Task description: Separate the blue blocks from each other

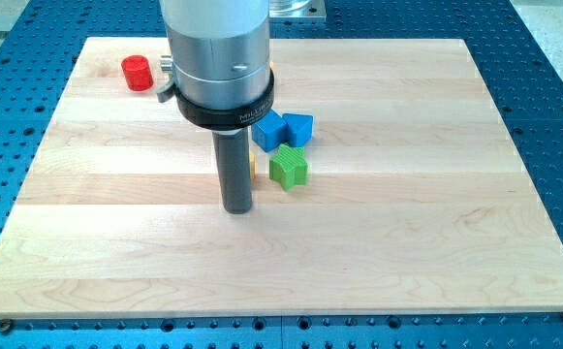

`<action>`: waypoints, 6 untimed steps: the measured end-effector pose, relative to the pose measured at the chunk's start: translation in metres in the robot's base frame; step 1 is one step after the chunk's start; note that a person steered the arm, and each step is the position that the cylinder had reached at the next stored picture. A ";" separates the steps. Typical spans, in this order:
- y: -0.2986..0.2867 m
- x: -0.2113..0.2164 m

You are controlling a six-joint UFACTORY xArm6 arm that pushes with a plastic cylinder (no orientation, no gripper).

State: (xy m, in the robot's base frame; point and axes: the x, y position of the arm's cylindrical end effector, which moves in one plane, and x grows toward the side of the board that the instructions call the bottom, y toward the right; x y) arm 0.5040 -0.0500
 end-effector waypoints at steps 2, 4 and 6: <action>-0.042 -0.027; 0.002 -0.080; 0.082 -0.088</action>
